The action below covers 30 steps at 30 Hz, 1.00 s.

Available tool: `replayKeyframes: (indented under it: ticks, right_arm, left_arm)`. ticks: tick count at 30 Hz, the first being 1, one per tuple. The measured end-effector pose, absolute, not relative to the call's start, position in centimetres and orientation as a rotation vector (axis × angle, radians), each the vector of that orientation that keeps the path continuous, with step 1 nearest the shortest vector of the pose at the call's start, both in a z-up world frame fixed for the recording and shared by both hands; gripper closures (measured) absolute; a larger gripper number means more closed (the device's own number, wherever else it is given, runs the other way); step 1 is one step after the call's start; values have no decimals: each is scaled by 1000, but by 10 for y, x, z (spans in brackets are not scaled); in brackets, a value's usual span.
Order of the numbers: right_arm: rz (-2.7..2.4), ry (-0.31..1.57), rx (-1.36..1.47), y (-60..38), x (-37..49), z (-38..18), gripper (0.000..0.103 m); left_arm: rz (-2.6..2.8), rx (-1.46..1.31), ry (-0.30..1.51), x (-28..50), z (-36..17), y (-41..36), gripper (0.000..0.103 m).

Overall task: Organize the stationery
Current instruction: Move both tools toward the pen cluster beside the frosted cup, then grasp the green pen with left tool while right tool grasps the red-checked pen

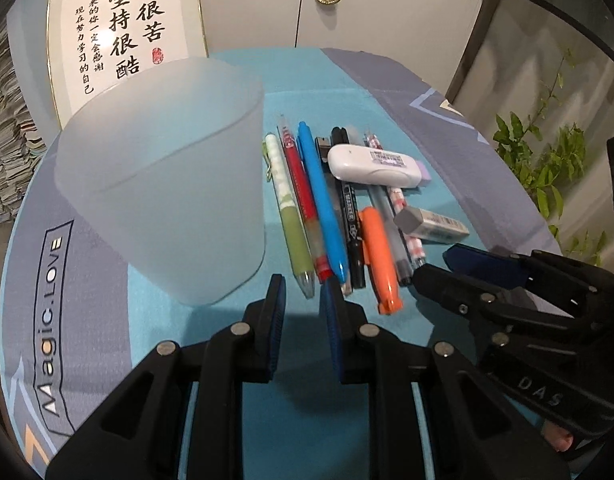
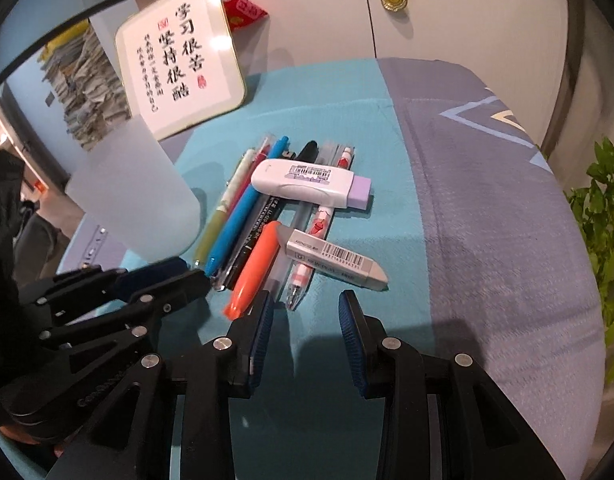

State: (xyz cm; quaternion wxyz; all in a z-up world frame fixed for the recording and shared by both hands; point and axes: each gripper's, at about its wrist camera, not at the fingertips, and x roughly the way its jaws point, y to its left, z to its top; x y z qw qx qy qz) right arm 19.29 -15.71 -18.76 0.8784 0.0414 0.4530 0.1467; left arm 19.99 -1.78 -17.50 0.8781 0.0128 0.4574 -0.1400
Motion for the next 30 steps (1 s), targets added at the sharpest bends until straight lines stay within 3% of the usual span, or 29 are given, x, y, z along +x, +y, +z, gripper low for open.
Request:
replayKeyframes:
  ticks: [6, 7, 8, 9, 17, 30]
  right_arm:
    - [284, 927, 9, -149, 197, -188, 67]
    - [281, 925, -3, -148, 198, -188, 71]
    - [274, 922, -17, -147, 198, -188, 89]
    - [278, 916, -22, -147, 198, -188, 92]
    - [320, 948, 48, -159, 184, -187, 93]
    - [433, 969, 23, -167, 111, -172, 93]
  left_arm:
    - [-294, 20, 940, 201, -176, -14, 86]
    - [-294, 24, 938, 203, -176, -17, 86]
    - [-294, 29, 935, 204, -177, -19, 87]
    - [-295, 35, 930, 205, -177, -21, 93]
    - [-336, -4, 973, 195, -175, -14, 94]
    - [-411, 53, 1004, 113, -167, -2, 94]
